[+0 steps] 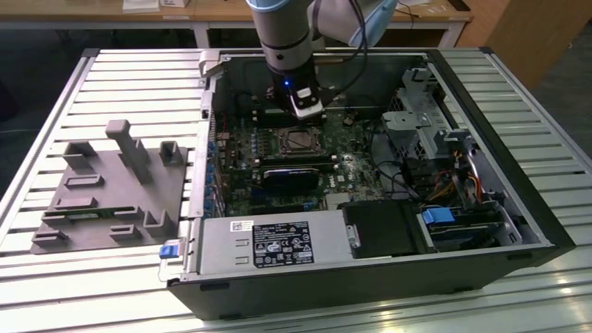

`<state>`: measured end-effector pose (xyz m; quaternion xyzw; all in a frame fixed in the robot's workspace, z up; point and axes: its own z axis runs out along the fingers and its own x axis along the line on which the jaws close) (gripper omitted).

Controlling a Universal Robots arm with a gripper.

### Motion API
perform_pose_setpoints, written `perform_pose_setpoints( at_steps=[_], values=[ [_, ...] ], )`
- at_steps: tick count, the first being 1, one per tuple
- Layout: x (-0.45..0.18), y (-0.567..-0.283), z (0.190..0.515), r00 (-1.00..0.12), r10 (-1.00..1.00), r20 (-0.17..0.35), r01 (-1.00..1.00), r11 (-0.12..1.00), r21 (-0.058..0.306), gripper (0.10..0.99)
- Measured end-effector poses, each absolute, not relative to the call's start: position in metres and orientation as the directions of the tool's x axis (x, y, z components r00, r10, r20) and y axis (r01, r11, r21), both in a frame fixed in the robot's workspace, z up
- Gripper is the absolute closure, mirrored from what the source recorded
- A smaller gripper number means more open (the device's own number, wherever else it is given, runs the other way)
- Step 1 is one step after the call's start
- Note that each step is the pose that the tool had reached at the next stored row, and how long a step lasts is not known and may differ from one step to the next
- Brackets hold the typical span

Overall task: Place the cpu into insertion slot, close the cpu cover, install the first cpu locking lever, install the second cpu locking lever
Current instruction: 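Install the first cpu locking lever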

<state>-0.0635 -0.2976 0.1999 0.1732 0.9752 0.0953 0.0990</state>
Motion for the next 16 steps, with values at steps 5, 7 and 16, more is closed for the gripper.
perform_pose_setpoints(
  at_steps=[5, 7, 16],
  values=[
    [-0.0635, -0.2968, 0.1996, -0.920, 0.357, -0.160, 0.319, 0.922, 0.220, 0.980],
    [-0.0634, -0.2967, 0.1989, -0.920, 0.357, -0.160, 0.319, 0.922, 0.220, 0.980],
    [-0.0635, -0.2966, 0.1944, -0.920, 0.356, -0.164, 0.318, 0.922, 0.220, 0.980]
  ],
)
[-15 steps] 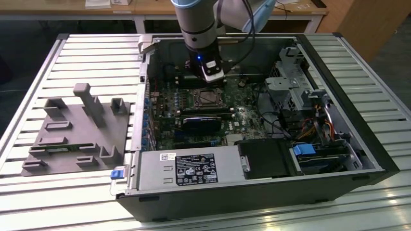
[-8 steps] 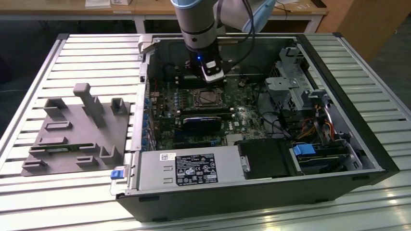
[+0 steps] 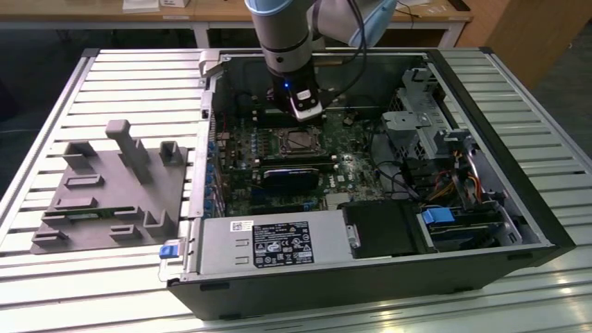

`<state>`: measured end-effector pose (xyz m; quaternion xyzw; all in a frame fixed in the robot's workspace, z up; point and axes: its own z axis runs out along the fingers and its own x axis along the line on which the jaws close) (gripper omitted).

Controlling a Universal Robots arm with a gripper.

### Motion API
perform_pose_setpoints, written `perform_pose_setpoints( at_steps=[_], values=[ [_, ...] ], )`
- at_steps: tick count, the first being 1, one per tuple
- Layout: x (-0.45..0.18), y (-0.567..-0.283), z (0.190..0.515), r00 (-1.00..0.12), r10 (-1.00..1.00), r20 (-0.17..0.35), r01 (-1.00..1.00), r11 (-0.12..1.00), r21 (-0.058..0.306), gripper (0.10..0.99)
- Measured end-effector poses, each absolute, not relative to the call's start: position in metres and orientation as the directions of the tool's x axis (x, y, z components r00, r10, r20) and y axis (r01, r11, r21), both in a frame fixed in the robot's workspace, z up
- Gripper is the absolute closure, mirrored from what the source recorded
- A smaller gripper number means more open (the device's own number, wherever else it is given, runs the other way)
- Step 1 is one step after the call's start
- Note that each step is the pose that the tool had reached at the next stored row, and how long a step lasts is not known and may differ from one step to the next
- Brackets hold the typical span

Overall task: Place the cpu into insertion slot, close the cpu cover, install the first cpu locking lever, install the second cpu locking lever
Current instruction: 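Install the first cpu locking lever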

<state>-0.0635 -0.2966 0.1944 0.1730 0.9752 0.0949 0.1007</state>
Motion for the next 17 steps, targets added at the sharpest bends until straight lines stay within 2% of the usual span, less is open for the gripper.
perform_pose_setpoints(
  at_steps=[17],
  values=[
    [-0.0634, -0.2966, 0.1968, -0.919, 0.355, -0.171, 0.317, 0.924, 0.212, 0.980]
  ],
)
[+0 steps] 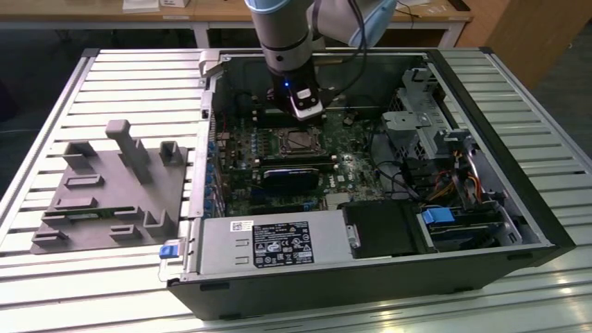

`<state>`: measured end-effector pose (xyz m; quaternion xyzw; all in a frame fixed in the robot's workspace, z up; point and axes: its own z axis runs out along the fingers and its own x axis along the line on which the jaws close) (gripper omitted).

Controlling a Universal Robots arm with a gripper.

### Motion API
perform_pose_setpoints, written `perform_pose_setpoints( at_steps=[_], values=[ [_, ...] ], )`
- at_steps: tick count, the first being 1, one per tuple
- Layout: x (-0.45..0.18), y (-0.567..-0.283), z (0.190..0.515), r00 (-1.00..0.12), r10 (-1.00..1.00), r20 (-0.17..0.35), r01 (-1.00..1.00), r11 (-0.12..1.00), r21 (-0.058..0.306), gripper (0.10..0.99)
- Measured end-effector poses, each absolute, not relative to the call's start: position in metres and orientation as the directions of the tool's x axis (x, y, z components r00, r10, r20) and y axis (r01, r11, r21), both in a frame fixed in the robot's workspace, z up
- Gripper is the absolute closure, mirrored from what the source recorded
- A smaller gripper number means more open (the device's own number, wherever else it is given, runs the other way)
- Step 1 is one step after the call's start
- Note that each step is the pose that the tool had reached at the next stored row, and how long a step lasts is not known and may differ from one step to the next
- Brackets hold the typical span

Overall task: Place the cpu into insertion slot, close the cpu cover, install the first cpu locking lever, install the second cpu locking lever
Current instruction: 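Install the first cpu locking lever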

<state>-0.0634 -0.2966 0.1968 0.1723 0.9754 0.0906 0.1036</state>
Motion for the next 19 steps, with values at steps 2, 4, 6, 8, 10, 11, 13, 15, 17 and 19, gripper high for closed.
perform_pose_setpoints(
  at_steps=[2, 4, 6, 8, 10, 11, 13, 15, 17, 19],
  values=[
    [-0.0635, -0.2966, 0.1995, -0.919, 0.355, -0.171, 0.317, 0.924, 0.212, 0.980],
    [-0.0635, -0.2966, 0.2021, -0.919, 0.355, -0.171, 0.317, 0.924, 0.212, 0.980],
    [-0.0635, -0.2966, 0.2043, -0.919, 0.355, -0.171, 0.317, 0.924, 0.212, 0.980],
    [-0.0635, -0.2966, 0.2045, -0.919, 0.355, -0.170, 0.317, 0.924, 0.215, 0.980],
    [-0.0637, -0.2966, 0.2046, -0.919, 0.357, -0.167, 0.317, 0.922, 0.223, 0.980],
    [-0.0638, -0.2966, 0.2046, -0.919, 0.357, -0.166, 0.317, 0.921, 0.226, 0.980],
    [-0.0639, -0.2966, 0.2046, -0.919, 0.358, -0.164, 0.317, 0.920, 0.229, 0.980],
    [-0.0639, -0.2965, 0.2045, -0.919, 0.358, -0.164, 0.317, 0.920, 0.230, 0.980],
    [-0.0640, -0.2966, 0.2040, -0.919, 0.358, -0.166, 0.317, 0.920, 0.231, 0.980],
    [-0.0640, -0.2966, 0.2030, -0.918, 0.358, -0.171, 0.316, 0.920, 0.232, 0.980]
  ],
)
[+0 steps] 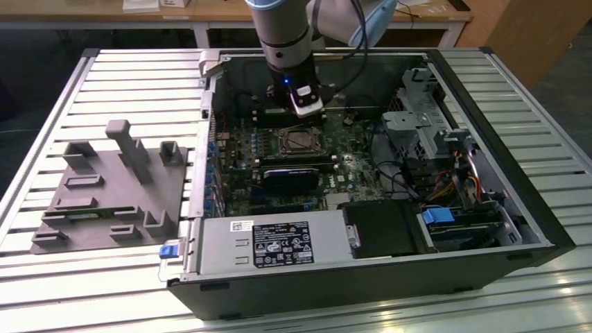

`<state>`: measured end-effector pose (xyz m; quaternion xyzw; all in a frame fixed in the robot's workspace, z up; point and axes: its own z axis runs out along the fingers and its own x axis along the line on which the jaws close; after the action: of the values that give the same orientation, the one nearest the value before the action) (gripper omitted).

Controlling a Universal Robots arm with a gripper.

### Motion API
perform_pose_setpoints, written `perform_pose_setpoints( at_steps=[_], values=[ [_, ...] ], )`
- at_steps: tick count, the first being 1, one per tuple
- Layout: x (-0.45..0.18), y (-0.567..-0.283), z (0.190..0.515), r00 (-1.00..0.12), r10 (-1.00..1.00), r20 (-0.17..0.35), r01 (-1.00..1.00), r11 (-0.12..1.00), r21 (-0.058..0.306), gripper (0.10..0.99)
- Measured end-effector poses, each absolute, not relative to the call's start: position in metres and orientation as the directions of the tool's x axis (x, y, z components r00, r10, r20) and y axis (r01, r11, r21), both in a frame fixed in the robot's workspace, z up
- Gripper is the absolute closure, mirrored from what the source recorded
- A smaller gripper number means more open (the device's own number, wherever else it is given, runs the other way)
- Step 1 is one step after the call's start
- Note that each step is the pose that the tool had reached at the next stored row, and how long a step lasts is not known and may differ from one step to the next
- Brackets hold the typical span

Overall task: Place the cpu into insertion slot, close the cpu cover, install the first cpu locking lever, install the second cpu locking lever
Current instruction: 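Install the first cpu locking lever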

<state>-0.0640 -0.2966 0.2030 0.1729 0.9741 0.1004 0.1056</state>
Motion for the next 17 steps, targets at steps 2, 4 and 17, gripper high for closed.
perform_pose_setpoints(
  at_steps=[2, 4, 17],
  values=[
    [-0.0640, -0.2966, 0.2020, -0.917, 0.358, -0.175, 0.315, 0.920, 0.233, 0.980],
    [-0.0640, -0.2966, 0.2010, -0.917, 0.358, -0.178, 0.314, 0.920, 0.234, 0.980],
    [-0.0640, -0.2967, 0.1950, -0.916, 0.355, -0.188, 0.313, 0.924, 0.220, 0.980]
  ],
)
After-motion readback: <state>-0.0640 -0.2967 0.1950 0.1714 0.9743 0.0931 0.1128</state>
